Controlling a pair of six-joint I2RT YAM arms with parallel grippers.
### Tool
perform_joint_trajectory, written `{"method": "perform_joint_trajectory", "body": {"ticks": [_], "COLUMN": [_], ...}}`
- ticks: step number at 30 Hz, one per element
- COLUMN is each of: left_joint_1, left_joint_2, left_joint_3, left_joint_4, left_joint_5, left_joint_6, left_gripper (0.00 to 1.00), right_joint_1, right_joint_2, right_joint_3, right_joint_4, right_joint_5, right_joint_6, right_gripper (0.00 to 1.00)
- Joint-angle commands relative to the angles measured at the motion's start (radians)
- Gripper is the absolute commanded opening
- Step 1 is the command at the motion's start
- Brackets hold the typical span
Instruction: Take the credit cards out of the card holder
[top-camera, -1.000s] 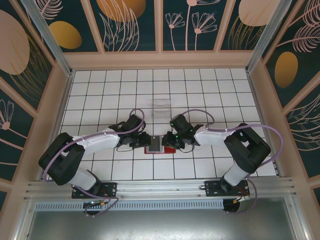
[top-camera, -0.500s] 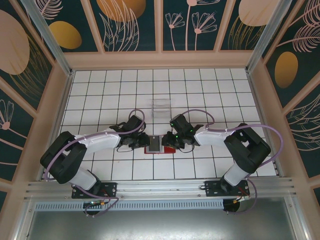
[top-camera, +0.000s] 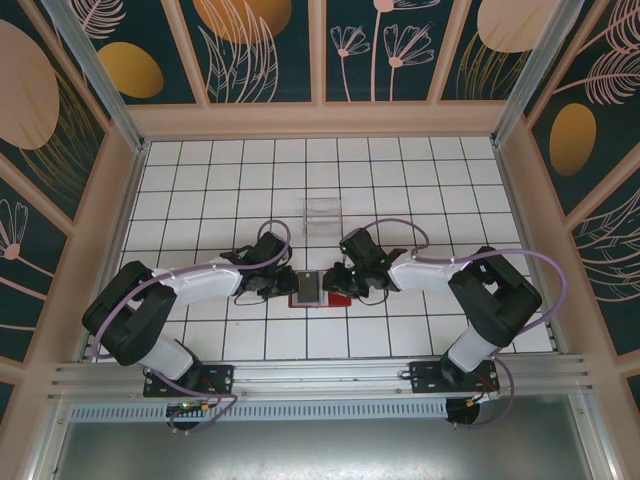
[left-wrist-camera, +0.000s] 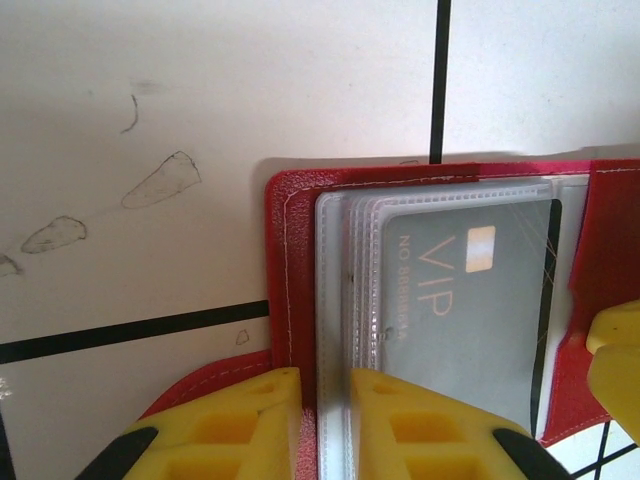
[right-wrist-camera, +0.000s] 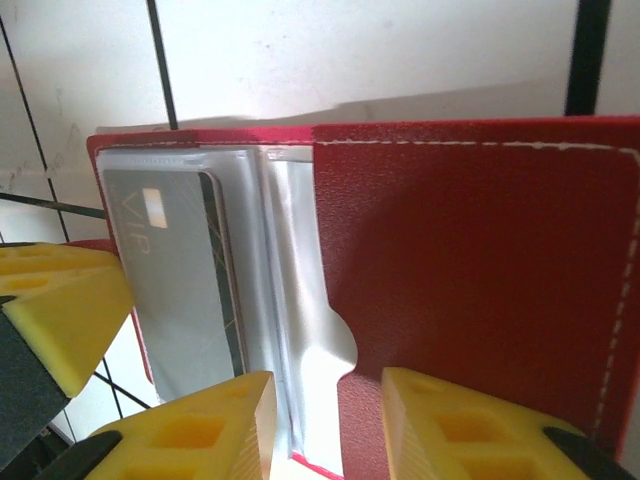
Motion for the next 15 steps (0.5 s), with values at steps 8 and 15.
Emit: {"method": "perform_joint_trajectory", "body": {"ticks": [8, 15], "left_joint_1": [0.001, 0.000], "left_joint_2": [0.028, 0.034], "left_joint_3": [-0.037, -0.039], "left_joint_4": [-0.005, -0.003], "left_joint_5": [-0.011, -0.007], "left_joint_6": [0.019, 0.022], "left_gripper": [0.20, 0.19], "right_joint_1": [0.011, 0.018], "right_joint_2": [0.022, 0.026], "right_joint_3": [0.051, 0.057], "right_joint_4": [0.006, 0.070], "right_joint_5": [-0.029, -0.069], "right_joint_6": [0.017, 0.035], "right_gripper": [0.29, 0.28]}}
